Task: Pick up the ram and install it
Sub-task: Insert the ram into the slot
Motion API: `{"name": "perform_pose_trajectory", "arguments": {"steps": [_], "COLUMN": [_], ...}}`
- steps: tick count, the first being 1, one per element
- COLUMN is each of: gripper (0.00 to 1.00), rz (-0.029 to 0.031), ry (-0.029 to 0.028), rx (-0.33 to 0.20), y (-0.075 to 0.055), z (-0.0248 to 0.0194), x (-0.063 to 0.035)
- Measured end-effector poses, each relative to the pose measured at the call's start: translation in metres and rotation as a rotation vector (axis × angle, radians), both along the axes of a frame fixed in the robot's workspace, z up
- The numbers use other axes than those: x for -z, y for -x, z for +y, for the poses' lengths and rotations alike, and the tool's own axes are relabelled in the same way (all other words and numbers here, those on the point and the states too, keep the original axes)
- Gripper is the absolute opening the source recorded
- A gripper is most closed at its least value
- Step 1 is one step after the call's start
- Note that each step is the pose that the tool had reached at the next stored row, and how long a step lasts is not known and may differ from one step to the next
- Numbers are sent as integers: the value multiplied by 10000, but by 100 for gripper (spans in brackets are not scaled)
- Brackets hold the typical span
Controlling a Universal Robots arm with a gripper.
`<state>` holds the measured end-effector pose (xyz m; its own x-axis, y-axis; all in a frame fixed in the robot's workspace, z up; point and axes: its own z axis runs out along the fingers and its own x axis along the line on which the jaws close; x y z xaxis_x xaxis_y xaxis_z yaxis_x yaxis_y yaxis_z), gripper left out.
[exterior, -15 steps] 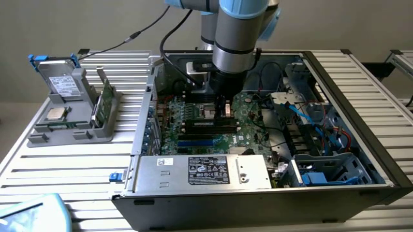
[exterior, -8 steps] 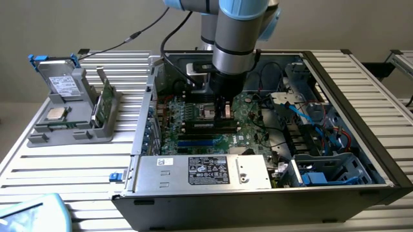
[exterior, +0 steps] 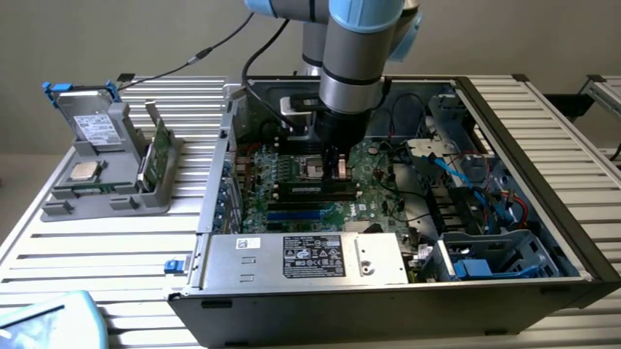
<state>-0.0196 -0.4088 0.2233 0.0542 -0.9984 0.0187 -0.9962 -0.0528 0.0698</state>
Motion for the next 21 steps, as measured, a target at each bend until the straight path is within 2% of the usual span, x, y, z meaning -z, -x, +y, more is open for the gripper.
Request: {"name": "perform_pose_trajectory", "arguments": {"steps": [9, 17, 21], "gripper": [14, 14, 14], "rz": [-1, -2, -1], "ry": [34, 109, 129], "rx": [1, 3, 5], "y": [4, 12, 14], "z": [2, 10, 11], "x": [20, 40, 46]}}
